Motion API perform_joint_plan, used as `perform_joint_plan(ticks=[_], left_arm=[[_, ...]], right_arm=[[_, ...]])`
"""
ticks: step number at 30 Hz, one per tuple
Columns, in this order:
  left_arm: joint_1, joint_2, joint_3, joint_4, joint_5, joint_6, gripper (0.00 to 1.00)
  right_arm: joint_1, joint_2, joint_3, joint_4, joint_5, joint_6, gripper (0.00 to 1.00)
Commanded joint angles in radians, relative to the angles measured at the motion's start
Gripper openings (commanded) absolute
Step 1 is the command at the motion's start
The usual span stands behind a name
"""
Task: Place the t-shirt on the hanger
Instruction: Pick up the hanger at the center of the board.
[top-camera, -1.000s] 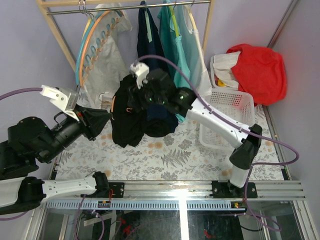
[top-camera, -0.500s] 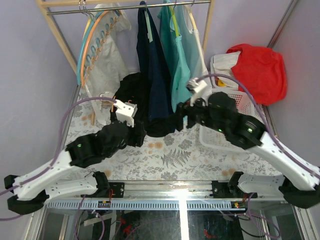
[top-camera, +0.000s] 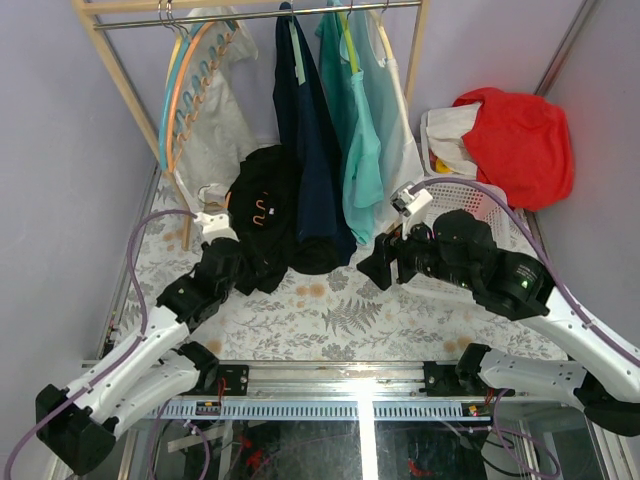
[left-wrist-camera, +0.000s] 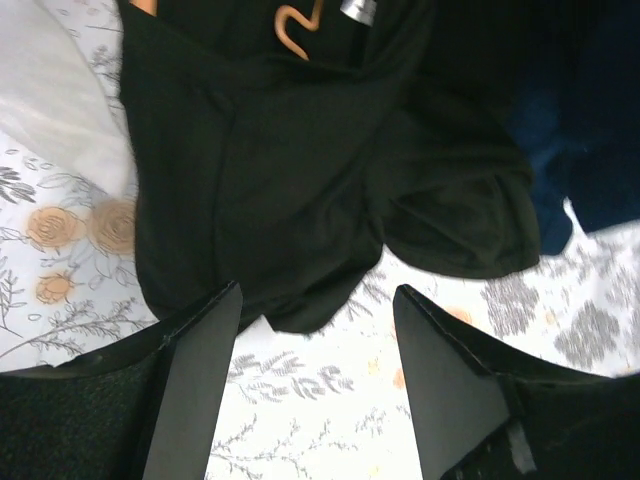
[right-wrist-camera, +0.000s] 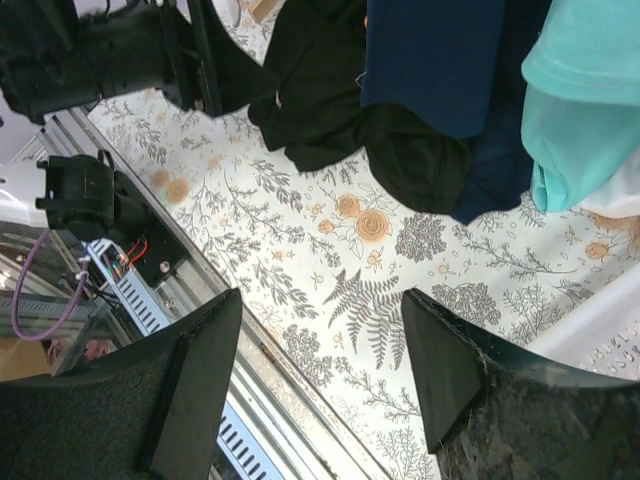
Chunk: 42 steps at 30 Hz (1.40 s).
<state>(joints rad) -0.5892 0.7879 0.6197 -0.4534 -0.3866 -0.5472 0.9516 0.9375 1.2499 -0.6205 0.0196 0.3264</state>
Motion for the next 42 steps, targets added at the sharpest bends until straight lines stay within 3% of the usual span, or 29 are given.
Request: perform_joint_plan(ticks=[1,7,17,24,35,42], left_arm=[[0.102,0.042,-0.042,0.194,-0.041,-0.034,0.63],[0.305,0.113,-0.112,0.335,0.049,-0.018,0.62],[0.355,0.174,-0.129,0.435,-0.012,0.06,0.62],[0.496,0.268,-0.196,0.604,0.136,0.079,0.63],[0.514,0.302,-0.239,0.822,0.265,0.127,0.62],[0.515,0.332,-0.221,0.835,0.279,0.147,0.62]], right_arm=[[-0.002,-0.044,-0.02,0.016,-0.043,0.005,0.72],[-0.003,-0.063,-0.041,0.016,-0.063,0.008,0.72],[-0.003,-0.072,-0.075,0.032,-0.077,0.008,0.72],[-0.004,-0.074,-0.082,0.024,-0.069,0.0,0.72],[-0.003,-0.076,-0.103,0.029,-0.069,-0.011,0.72],[-0.002,-0.092,-0.11,0.022,-0.069,-0.015,0.72]])
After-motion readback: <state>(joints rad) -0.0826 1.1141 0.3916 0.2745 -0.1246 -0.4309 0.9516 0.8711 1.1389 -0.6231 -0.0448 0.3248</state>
